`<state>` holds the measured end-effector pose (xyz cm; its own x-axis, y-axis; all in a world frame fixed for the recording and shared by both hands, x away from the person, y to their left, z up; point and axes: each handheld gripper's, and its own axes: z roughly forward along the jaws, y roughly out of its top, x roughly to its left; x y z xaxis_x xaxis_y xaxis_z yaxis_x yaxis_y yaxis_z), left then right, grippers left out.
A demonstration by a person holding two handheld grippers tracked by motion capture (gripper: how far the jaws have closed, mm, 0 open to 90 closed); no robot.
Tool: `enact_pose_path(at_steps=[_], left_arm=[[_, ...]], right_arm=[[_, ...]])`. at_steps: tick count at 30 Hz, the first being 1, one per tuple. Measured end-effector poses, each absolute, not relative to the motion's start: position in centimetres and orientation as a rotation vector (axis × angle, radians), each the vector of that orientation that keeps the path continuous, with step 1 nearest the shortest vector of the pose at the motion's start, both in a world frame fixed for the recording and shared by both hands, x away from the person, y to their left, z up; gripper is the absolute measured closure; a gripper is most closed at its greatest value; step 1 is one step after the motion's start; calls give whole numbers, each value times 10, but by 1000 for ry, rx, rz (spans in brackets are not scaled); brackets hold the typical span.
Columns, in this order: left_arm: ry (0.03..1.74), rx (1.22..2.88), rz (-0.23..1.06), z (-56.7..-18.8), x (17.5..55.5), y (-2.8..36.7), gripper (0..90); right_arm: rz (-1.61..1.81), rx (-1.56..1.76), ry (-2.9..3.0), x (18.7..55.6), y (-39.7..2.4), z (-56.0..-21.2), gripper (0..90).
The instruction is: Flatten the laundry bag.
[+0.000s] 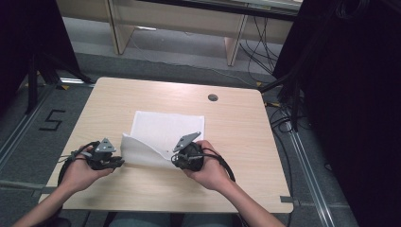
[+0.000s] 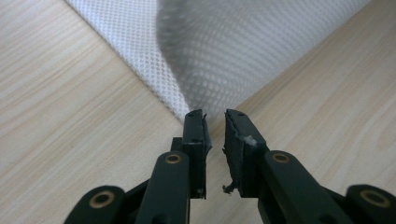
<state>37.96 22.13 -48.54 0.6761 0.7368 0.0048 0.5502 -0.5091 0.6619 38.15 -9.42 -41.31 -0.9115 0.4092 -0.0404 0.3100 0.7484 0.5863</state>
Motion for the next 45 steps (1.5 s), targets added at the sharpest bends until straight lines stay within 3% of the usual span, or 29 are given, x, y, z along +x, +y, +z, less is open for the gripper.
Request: enact_pose_path(at_steps=[21, 40, 45], left_arm=[[1004, 2235, 456, -481, 393, 234, 757], [834, 2277, 422, -477, 382, 185, 766], [830, 2288, 417, -480, 381, 184, 764]], right_arm=[[814, 668, 2891, 363, -120, -448, 882], [744, 684, 3000, 350, -105, -479, 862], [765, 705, 3007, 349, -106, -477, 787]])
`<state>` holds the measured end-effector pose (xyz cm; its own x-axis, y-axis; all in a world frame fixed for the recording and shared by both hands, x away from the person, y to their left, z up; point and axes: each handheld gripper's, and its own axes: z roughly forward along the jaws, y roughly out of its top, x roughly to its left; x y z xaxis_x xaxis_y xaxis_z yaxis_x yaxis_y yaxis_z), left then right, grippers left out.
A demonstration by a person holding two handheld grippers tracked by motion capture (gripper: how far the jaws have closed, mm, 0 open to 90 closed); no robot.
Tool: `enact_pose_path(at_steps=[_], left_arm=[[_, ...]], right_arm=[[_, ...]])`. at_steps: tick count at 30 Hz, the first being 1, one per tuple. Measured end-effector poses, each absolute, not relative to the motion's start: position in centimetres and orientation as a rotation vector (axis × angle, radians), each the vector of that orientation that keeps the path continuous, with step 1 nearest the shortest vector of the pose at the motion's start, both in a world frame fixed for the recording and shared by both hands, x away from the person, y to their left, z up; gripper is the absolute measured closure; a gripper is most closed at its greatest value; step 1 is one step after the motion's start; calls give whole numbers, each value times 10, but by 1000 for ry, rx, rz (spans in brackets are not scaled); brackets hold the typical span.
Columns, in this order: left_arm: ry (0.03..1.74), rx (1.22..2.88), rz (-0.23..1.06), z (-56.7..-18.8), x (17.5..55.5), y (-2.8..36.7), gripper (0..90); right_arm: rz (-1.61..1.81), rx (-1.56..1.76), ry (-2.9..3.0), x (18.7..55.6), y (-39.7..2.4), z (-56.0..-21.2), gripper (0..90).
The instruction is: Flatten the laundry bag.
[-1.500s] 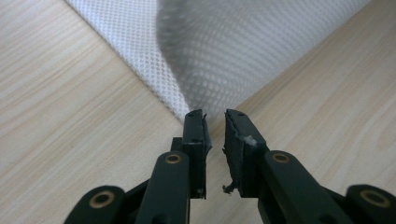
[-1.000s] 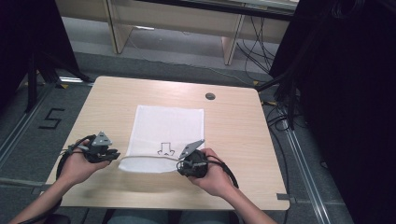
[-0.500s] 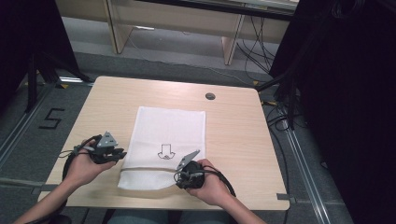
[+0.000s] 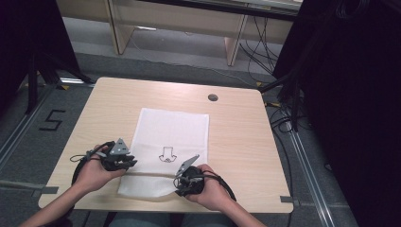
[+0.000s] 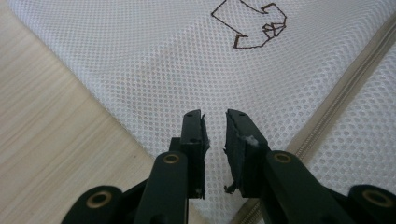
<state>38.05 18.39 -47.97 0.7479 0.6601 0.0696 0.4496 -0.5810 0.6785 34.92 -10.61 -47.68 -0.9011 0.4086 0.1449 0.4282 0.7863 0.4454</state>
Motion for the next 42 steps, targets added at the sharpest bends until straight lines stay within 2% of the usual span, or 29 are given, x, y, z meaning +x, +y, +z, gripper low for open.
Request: enact_pose_path(at_steps=[10, 18, 21, 22, 23, 25, 36, 42], left_arm=[[824, 2290, 418, -479, 379, 183, 764], [845, 2275, 368, -478, 375, 176, 776], [833, 2279, 341, -478, 373, 170, 796], [827, 2288, 329, -478, 372, 168, 818], [824, 2293, 317, -479, 371, 165, 818], [825, 2290, 277, -480, 369, 162, 830], [773, 2426, 250, -497, 369, 151, 832], [783, 2406, 258, -499, 368, 151, 839]], right_arm=[[-821, -744, -2859, 343, -120, -465, 654], [-895, -750, -2838, 346, -138, -447, 644], [-918, -805, -2845, 356, -151, -442, 692], [-895, -907, -2865, 366, -162, -441, 790], [-895, -907, -2865, 366, -162, -441, 790], [-802, -1103, -2907, 380, -178, -448, 900], [-725, -1120, -2896, 383, -180, -477, 900], [-720, -1152, -2877, 381, -179, -481, 900]])
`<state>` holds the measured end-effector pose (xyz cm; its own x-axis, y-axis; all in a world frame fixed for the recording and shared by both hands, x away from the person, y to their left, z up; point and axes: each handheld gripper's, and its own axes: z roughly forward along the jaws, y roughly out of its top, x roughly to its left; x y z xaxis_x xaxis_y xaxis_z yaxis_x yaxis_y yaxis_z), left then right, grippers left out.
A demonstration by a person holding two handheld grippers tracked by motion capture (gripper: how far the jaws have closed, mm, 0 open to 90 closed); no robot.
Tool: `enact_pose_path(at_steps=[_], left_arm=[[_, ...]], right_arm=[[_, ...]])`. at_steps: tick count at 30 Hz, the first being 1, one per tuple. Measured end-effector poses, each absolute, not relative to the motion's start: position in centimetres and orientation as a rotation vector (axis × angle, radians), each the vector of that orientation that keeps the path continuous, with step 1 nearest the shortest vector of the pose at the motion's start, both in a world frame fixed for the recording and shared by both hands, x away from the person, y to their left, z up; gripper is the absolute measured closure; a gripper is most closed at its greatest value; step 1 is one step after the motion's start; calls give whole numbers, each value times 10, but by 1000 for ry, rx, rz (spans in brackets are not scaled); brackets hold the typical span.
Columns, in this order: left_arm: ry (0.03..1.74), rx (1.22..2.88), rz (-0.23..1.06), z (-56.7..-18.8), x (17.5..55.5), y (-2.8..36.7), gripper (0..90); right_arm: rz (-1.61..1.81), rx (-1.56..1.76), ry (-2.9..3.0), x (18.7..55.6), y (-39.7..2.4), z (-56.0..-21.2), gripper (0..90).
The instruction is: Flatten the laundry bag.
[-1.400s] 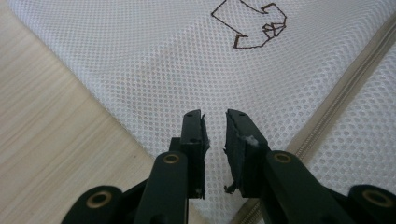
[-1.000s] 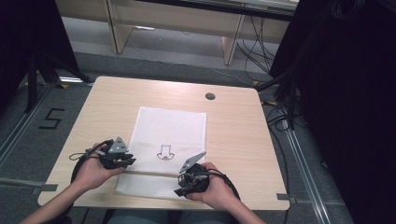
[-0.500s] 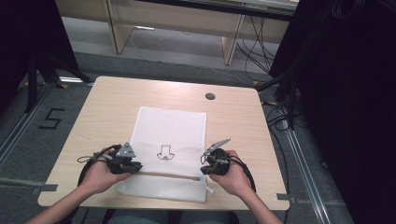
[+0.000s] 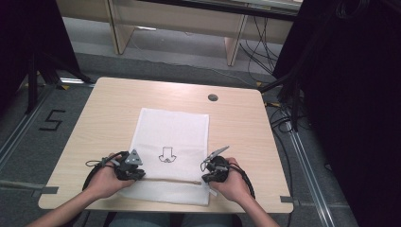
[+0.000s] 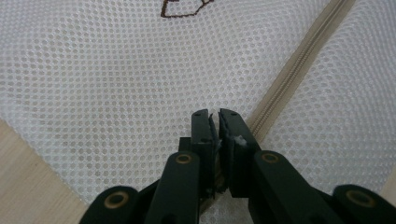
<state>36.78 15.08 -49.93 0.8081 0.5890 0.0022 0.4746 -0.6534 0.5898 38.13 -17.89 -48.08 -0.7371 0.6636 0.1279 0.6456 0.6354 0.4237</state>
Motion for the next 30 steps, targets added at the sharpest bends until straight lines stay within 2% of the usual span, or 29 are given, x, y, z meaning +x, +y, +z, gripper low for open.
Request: enact_pose_path(at_steps=[9, 16, 21, 26, 29, 30], left_arm=[[735, 2447, 246, -497, 361, 153, 845], [765, 2439, 232, -498, 358, 155, 845], [742, 2439, 243, -497, 359, 156, 822], [711, 2353, 261, -492, 359, 153, 755], [676, 2294, 301, -490, 360, 150, 608], [666, 2274, 321, -488, 361, 150, 608]], right_arm=[[716, 1127, 2798, 381, -178, -483, 900], [709, 1086, 2815, 375, -174, -483, 900], [721, 1114, 2812, 373, -175, -483, 900], [811, 1115, 2750, 372, -182, -473, 838], [845, 1147, 2696, 371, -192, -462, 774], [845, 1147, 2696, 371, -192, -462, 774]])
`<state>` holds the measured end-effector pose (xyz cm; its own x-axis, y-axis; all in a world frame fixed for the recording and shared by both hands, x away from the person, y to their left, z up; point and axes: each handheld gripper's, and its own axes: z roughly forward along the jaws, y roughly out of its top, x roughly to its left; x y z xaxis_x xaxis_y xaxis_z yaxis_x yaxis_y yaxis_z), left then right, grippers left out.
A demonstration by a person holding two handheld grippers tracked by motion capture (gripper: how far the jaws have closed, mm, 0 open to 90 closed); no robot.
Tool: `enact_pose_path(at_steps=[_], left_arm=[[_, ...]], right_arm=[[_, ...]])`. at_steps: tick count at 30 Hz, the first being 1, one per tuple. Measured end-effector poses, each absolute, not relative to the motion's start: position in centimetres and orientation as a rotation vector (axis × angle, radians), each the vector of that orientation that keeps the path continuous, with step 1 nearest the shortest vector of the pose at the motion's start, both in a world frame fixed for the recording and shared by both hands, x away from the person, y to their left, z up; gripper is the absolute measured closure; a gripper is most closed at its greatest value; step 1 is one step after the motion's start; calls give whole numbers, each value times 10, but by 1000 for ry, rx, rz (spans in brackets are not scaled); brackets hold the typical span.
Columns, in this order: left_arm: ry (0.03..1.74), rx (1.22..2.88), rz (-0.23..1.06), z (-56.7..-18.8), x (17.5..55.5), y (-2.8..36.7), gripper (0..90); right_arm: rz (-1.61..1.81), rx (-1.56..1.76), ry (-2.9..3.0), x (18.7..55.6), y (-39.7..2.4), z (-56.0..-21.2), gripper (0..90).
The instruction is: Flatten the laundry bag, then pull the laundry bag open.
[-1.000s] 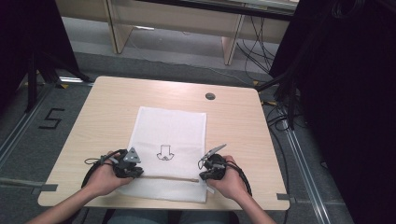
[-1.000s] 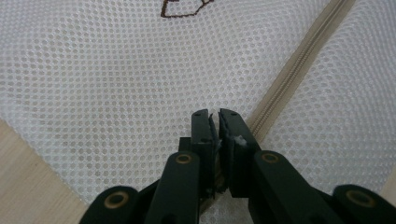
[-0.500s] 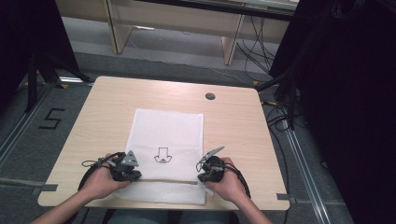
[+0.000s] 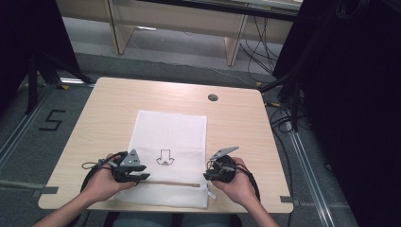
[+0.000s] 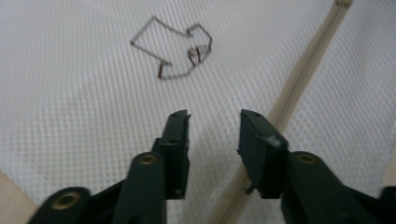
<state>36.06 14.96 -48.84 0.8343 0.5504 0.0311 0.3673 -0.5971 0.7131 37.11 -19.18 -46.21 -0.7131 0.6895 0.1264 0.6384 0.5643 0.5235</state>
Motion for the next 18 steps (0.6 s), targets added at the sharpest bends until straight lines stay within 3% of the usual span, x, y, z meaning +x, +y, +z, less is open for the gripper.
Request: enact_pose_path(at_steps=[1, 2, 6, 10, 13, 18], left_arm=[[658, 2251, 334, -487, 362, 149, 525], [661, 2232, 346, -486, 362, 148, 525], [700, 2171, 372, -483, 365, 145, 384], [693, 2172, 401, -481, 366, 145, 372], [744, 2084, 364, -477, 366, 142, 373], [675, 2095, 354, -472, 363, 134, 428]], right_arm=[[877, 1174, 2663, 370, -200, -462, 757], [877, 1174, 2663, 370, -200, -462, 757], [874, 1219, 2627, 370, -215, -459, 719], [896, 1276, 2569, 370, -222, -455, 691], [882, 1287, 2573, 369, -223, -453, 685], [858, 1290, 2575, 365, -220, -454, 678]])
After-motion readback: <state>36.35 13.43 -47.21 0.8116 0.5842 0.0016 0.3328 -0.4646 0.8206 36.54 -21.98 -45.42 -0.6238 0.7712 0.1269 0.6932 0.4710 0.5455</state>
